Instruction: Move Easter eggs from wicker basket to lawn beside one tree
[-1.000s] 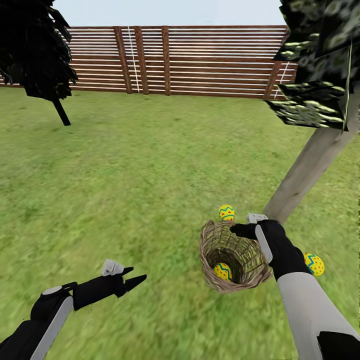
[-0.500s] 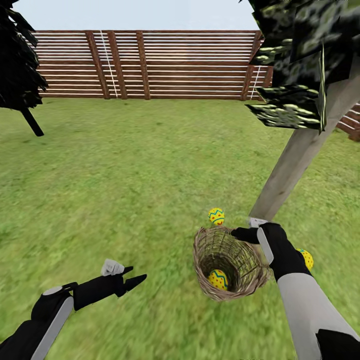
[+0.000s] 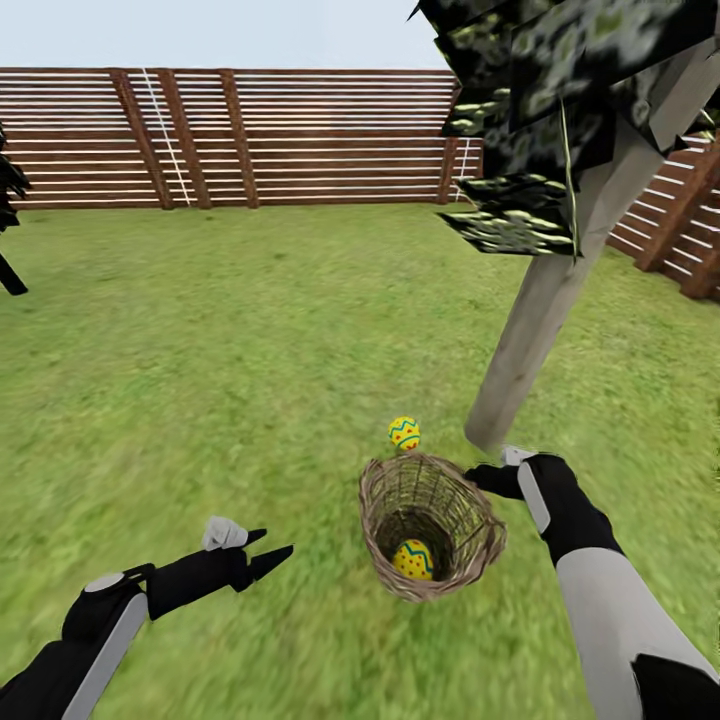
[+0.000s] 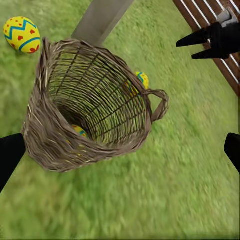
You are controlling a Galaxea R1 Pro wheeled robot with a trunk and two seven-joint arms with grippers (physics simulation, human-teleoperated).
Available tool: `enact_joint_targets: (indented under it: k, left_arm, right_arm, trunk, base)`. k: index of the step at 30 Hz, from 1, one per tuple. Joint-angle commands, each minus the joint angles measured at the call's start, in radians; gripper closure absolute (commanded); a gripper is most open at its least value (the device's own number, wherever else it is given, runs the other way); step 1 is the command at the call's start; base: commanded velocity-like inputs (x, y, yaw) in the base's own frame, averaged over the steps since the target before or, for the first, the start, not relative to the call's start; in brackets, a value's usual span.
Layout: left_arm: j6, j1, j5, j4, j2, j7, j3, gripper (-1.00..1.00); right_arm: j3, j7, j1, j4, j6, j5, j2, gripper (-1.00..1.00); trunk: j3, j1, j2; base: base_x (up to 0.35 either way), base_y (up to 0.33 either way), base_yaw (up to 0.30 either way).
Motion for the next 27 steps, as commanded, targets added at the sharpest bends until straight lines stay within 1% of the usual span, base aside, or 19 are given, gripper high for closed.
enact_joint_targets:
  k: [1,8,13,15,18,19,22,27]
  left_arm:
    - [0.008,0.0,0.008,0.0,0.001,0.002,-0.001,-1.0]
    - [0.008,0.0,0.008,0.001,0.001,0.003,-0.002,-1.0]
    - [0.008,0.0,0.005,0.001,0.001,0.005,-0.002,-1.0]
    - [0.008,0.0,-0.019,0.0,-0.002,0.005,-0.003,-1.0]
    - [0.007,0.0,-0.067,0.001,-0.008,0.006,-0.003,-1.0]
    - [0.007,0.0,-0.077,0.0,-0.009,0.006,-0.002,-1.0]
    - [0.007,0.0,-0.086,0.0,-0.01,0.006,-0.002,-1.0]
    - [0.006,0.0,-0.088,0.0,-0.01,0.006,-0.002,-1.0]
  right_arm:
    - [-0.002,0.0,-0.001,0.002,0.004,-0.004,0.0,-1.0]
    - [-0.002,0.0,-0.001,0.006,0.004,-0.004,0.0,-1.0]
    - [-0.002,0.0,-0.001,0.006,0.004,-0.004,0.0,-1.0]
    - [-0.002,0.0,-0.001,0.006,0.004,-0.004,0.001,-1.0]
    - [-0.002,0.0,-0.001,0.006,0.004,-0.003,0.0,-1.0]
    - [-0.002,0.0,-0.001,0.006,0.004,-0.003,0.001,-1.0]
    - [-0.002,0.0,-0.001,0.006,0.004,-0.003,0.001,-1.0]
    - [-0.001,0.0,-0.001,0.006,0.004,-0.002,0.001,-1.0]
  trunk:
    - [0.0,0.0,0.0]
    - [0.007,0.0,0.0]
    - [0.012,0.0,0.0]
    - [0.014,0.0,0.0]
    - [0.017,0.0,0.0]
    - [0.018,0.0,0.0]
    - [0.021,0.0,0.0]
    - [0.025,0.0,0.0]
  base:
    - [0.212,0.17,-0.246]
    - [0.224,0.198,-0.246]
    - [0.064,0.266,-0.246]
    - [-0.051,0.282,-0.246]
    - [-0.041,0.284,-0.246]
    - [-0.011,0.284,-0.246]
    - [-0.004,0.284,-0.246]
    - [0.039,0.279,-0.245]
